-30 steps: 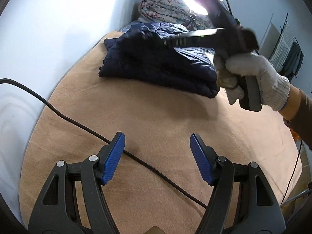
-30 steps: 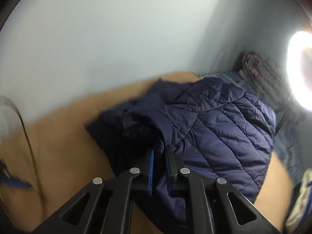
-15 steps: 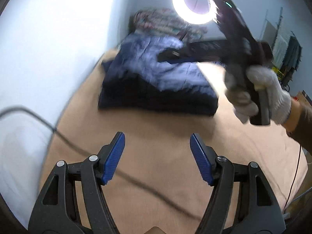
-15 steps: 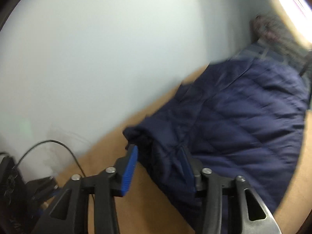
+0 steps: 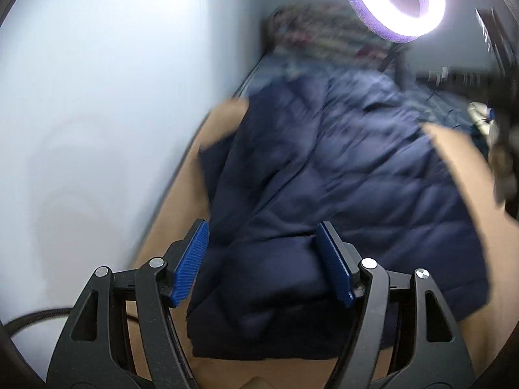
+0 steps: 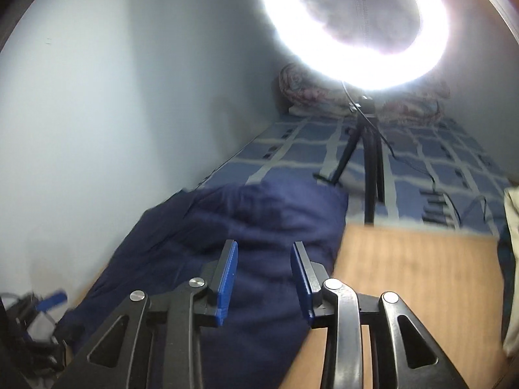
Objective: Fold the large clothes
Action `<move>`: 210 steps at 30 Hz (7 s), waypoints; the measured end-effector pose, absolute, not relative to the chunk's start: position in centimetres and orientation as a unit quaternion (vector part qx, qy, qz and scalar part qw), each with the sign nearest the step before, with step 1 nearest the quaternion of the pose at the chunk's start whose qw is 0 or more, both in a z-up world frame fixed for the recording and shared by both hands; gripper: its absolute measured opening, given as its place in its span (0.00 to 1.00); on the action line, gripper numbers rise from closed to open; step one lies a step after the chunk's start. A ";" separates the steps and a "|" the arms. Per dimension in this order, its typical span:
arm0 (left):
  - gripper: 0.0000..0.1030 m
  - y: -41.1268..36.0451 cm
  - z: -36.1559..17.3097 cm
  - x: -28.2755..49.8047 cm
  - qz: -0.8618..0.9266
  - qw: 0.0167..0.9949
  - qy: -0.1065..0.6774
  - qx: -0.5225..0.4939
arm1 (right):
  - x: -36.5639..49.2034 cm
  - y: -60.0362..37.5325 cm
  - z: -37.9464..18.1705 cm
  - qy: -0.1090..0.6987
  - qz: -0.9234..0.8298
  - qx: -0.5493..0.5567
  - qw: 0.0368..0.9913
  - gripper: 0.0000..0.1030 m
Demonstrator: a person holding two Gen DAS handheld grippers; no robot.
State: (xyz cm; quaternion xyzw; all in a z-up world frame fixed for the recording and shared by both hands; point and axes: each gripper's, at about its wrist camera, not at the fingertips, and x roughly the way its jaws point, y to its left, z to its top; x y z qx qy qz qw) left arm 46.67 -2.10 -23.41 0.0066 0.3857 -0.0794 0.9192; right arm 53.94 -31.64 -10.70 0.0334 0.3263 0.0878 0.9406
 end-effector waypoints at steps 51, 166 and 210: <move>0.65 -1.5 -22.8 39.6 -0.100 0.872 0.478 0.004 | 35.4 -32.3 -17.0 0.531 0.215 0.172 0.801 0.22; 0.26 -20.3 -12.4 24.7 -0.310 0.842 0.436 0.064 | 19.5 -39.9 -6.0 0.456 0.037 0.036 0.888 0.21; 0.26 -51.3 -4.9 46.3 -0.419 0.859 0.291 0.039 | 35.3 -68.7 5.9 0.344 -0.140 -0.031 0.928 0.17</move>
